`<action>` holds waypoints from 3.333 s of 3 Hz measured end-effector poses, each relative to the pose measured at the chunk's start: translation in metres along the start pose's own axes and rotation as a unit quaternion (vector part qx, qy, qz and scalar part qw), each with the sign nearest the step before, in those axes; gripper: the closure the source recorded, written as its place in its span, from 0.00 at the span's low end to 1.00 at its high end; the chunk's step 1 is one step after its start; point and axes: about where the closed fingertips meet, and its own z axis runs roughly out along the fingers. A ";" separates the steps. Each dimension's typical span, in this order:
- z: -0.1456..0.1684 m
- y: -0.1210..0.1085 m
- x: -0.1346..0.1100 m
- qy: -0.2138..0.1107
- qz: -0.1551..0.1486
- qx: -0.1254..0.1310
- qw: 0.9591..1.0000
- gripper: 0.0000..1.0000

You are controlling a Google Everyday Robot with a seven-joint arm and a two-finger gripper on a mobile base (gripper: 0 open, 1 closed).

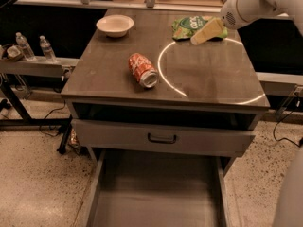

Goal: Place green rice chip bag into middle drawer

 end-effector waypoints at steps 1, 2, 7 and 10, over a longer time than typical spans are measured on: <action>0.049 -0.039 0.004 -0.040 0.059 0.022 0.997 0.00; 0.085 -0.066 0.010 -0.066 0.102 0.039 0.992 0.00; 0.140 -0.091 0.056 -0.043 0.147 0.050 0.987 0.71; 0.071 -0.087 -0.007 -0.089 0.074 0.057 0.992 1.00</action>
Offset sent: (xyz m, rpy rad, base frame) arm 0.1530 -0.0495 -0.0562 0.2957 -0.1164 -0.2332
